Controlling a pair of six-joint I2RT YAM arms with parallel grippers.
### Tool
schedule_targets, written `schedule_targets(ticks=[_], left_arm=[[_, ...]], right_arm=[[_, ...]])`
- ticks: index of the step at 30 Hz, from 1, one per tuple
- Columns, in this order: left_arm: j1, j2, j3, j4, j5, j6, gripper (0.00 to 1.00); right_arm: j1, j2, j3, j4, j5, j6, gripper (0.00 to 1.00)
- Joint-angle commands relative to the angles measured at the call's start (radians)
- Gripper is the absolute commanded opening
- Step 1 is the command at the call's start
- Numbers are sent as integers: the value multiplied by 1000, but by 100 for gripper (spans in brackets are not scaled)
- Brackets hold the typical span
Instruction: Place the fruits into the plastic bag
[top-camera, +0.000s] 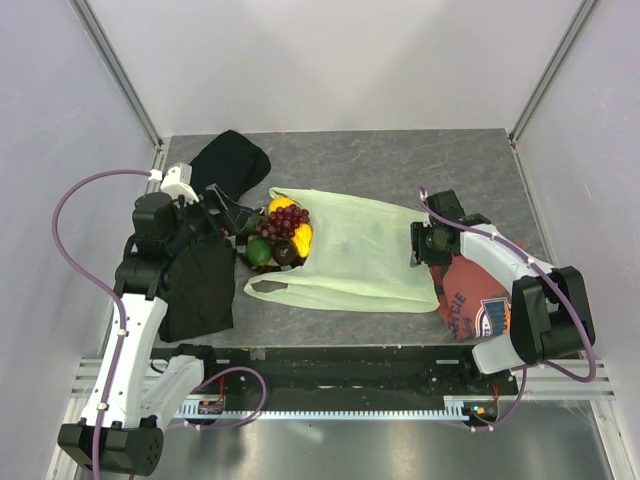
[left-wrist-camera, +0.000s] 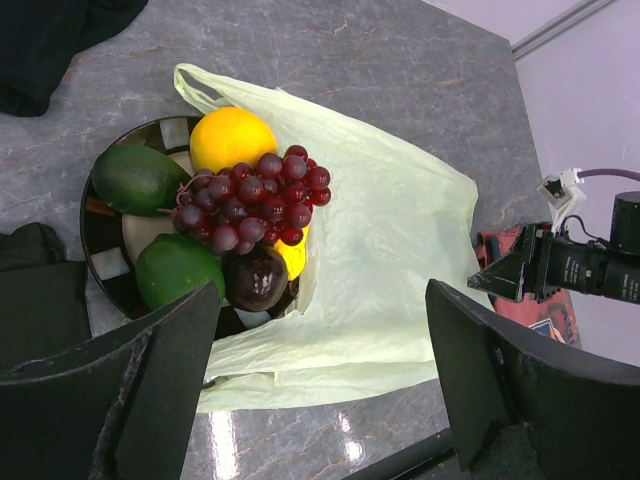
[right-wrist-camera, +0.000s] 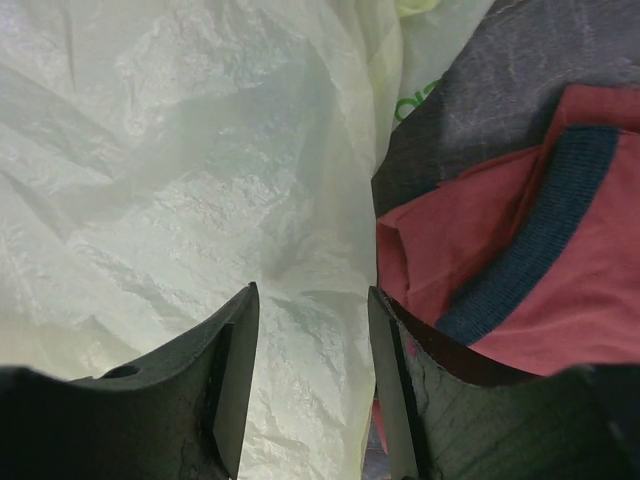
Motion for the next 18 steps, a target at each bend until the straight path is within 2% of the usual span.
schedule_targets(ticks=[1,13,15,18], left_arm=[[3,-10,1,44,8,-22,91],[3,-2,10,47,13,-22,91],[3,-6,7,47,13,-26,91],[3,-14,-2,47,13,-29,91]], right_arm=[[16,-5,26,14,124,28,57],[36,114,-11,91,101,26,58],[48,131,-9,101,93,24,53],[53,145,1,101,95,26,31]])
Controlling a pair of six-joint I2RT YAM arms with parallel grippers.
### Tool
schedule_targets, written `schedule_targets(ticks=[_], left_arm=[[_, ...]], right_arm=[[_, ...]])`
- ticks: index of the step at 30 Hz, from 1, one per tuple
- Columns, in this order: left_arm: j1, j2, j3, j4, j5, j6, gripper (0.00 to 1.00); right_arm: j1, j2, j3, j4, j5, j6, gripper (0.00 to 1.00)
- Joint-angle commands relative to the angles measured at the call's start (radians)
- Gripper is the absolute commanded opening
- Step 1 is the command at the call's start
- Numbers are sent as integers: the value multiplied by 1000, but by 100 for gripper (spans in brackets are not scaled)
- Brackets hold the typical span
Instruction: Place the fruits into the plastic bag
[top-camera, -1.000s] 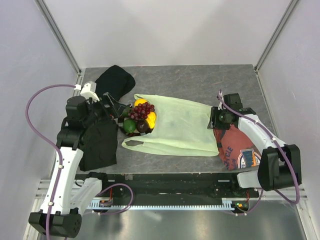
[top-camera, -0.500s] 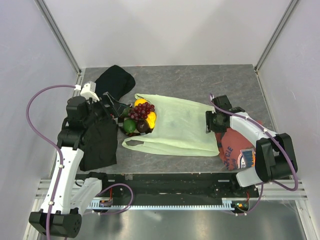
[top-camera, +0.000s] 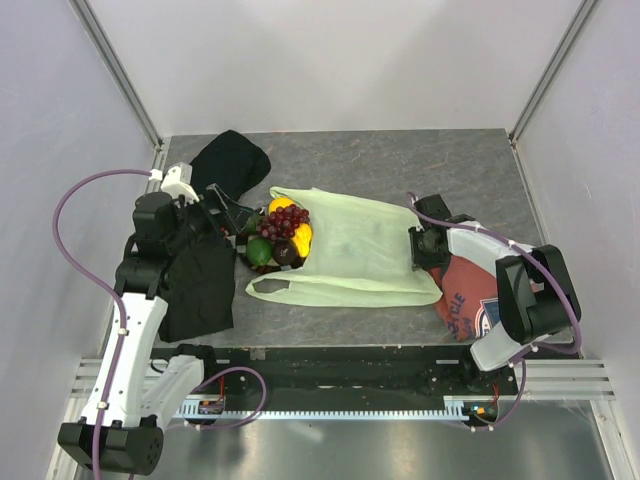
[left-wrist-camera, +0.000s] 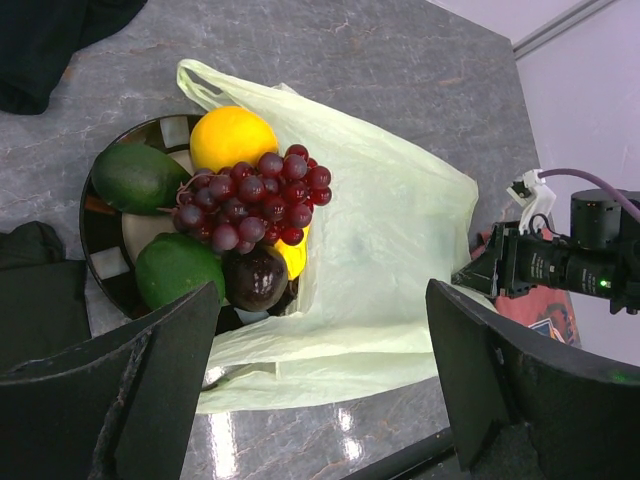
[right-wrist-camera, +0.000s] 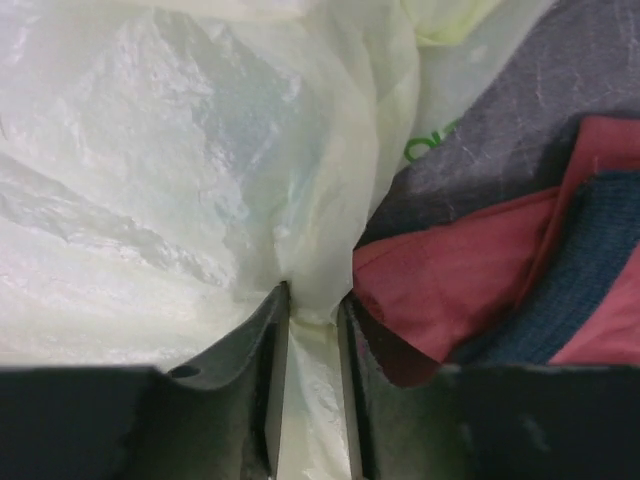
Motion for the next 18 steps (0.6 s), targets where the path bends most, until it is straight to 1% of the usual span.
schedule_targets(ticks=[1,3,4,8,9,12,18], left_arm=[[4,-25,-4,46,14,-28,91],[3,-33,-5,48,13,-25,91],[3,-40,-4,48,13,-22,91],[3,-48,1,39,23,0,91],[3,-48,4,39,31,3,91],[3,-41,15,40,77,24,91],[3,-30,21,58,148,55,90]], right_arm=[[9,17,10,33,-5,19,18],[9,-2,14,27,15,28,3],[9,-11,19,22,27,37,0],[10,-93,80,-57,145,34,0],[7,-109,117,-76,165,30,0],[6,-169,192,-129,240,16,0],[-20,-200,310,-231,357,-9,0]])
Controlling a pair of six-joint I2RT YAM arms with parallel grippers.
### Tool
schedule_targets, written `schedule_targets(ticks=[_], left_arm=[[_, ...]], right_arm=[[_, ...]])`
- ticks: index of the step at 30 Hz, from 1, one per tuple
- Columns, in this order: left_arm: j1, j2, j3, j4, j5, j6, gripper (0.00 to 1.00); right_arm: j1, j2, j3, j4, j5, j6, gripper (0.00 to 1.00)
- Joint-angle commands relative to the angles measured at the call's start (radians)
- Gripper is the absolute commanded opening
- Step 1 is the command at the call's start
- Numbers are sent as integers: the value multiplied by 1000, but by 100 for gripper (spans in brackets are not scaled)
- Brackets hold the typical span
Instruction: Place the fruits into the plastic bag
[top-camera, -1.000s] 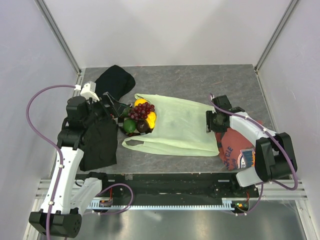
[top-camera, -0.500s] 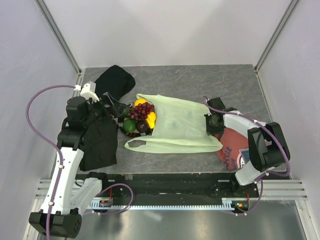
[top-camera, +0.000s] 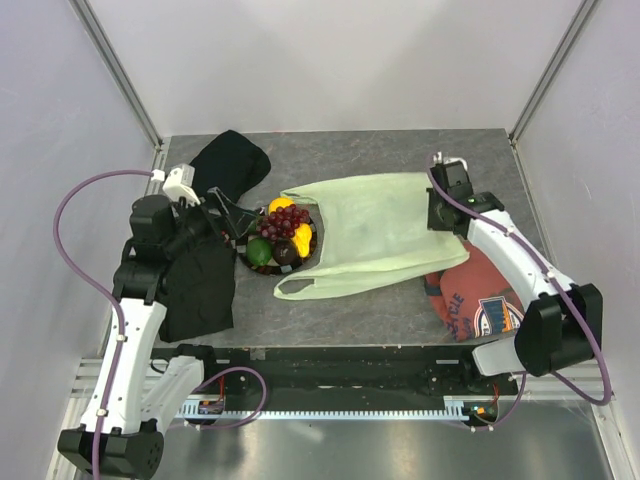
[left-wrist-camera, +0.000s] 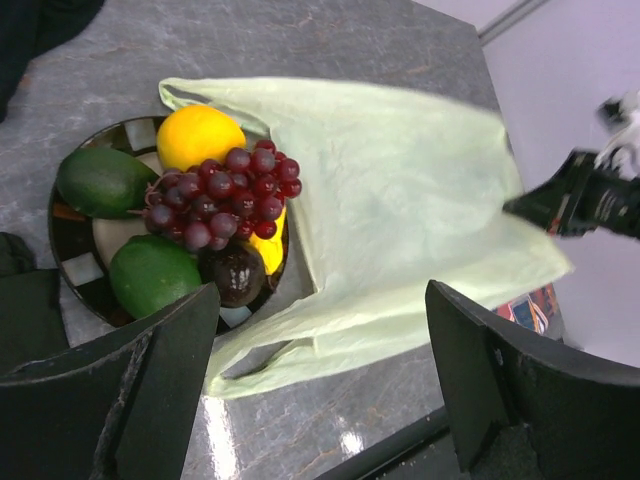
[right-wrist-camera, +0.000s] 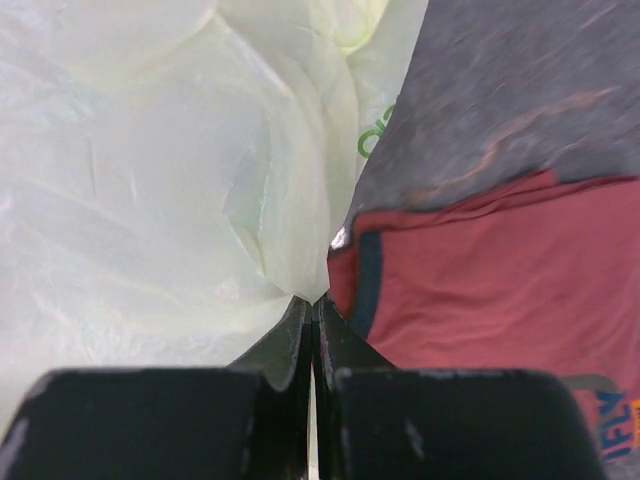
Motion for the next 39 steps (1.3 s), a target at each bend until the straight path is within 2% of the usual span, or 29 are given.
schedule_targets(ticks=[1,7,12,13,14,15,16,18,20,24,32,36,39], left_arm=[[3,4,23,76,105,39,90],[-78,28,-6,142,117,-2,89],[-232,73,-27,199,64,-30,88],[-264,85,-27,210,58,-34,88],[-273,102,-32,219,56,-48,88],[-279,111,-35,244,59,-57,88],[-284,116,-38,257,62,-77,88],[-282,123,-50,300,61,-90,89],[-282,128,-50,314,41,-96,89],[-282,152,-32,314,-11,-85,90],[-246,228,37,279,-56,-107,91],[-206,231,34,270,-41,-116,92],[-180,243,28,262,-18,-114,92]], right_arm=[[-23,-26,82,-93,158,-27,0],[-72,-6,53,-93,256,-89,0],[-101,7,12,-68,330,-104,0],[-106,13,9,-59,333,-104,6],[-104,31,9,-53,336,-106,19],[-104,42,12,-50,341,-107,53],[-104,65,20,-53,344,-103,67],[-106,79,72,-71,348,-80,78],[-100,60,125,-67,321,-55,79],[-55,33,171,28,137,-9,77],[216,356,358,1,9,77,71],[314,497,444,-40,46,107,68],[336,605,515,-100,86,120,68]])
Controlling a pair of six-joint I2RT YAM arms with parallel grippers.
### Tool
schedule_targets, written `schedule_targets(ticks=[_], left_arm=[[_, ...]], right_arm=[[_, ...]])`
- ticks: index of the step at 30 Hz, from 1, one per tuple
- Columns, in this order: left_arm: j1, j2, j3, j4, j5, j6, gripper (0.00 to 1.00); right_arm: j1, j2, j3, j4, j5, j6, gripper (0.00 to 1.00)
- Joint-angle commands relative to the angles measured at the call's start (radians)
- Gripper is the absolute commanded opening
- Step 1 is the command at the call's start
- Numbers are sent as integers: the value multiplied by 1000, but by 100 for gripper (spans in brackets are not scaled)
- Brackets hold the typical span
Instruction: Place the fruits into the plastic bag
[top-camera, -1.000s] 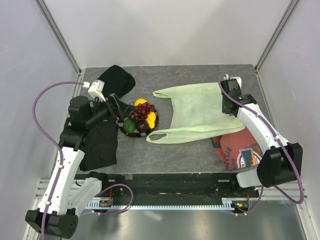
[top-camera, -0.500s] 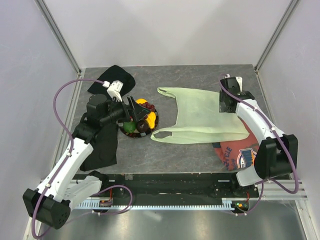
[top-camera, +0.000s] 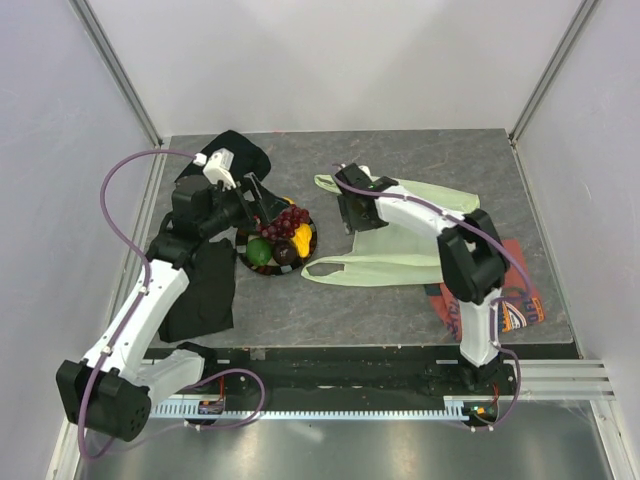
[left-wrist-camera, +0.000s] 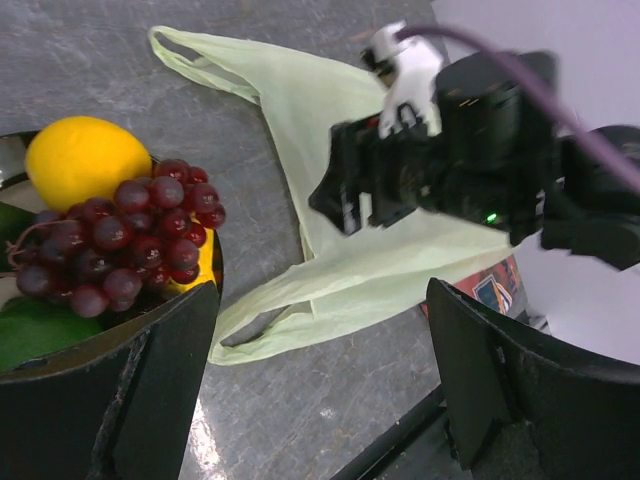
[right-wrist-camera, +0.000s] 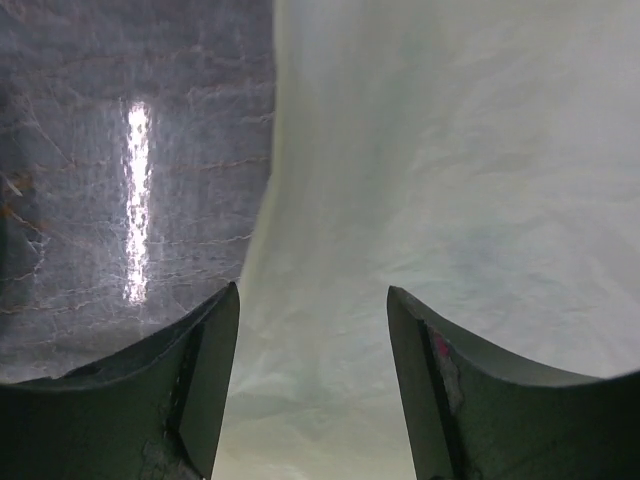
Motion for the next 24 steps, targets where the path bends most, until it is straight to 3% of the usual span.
schedule_targets(ticks=[1,8,12,15,16,19,24], left_arm=[[37,9,34,9,17,-30,92],[71,26,32,7,40,-32,92],[89,35,39,-1,51,-23,92],[98,35,42,-2,53,-23,92],[100,36,43,-2,53,-23,92],[101,44,49,7,62,-18,92],[98,59,69,62,132,-21,91]], right_arm=[[21,106,117,-93,46,53,68],[15,166,100,-86,34,94,72],[9,193,75,-49,6,94,68],[-7,192,53,-32,-24,89,43],[-13,186,27,-23,-49,88,24],[-49,146,-19,21,-97,79,2],[-123,-16,-63,135,-313,-4,0]])
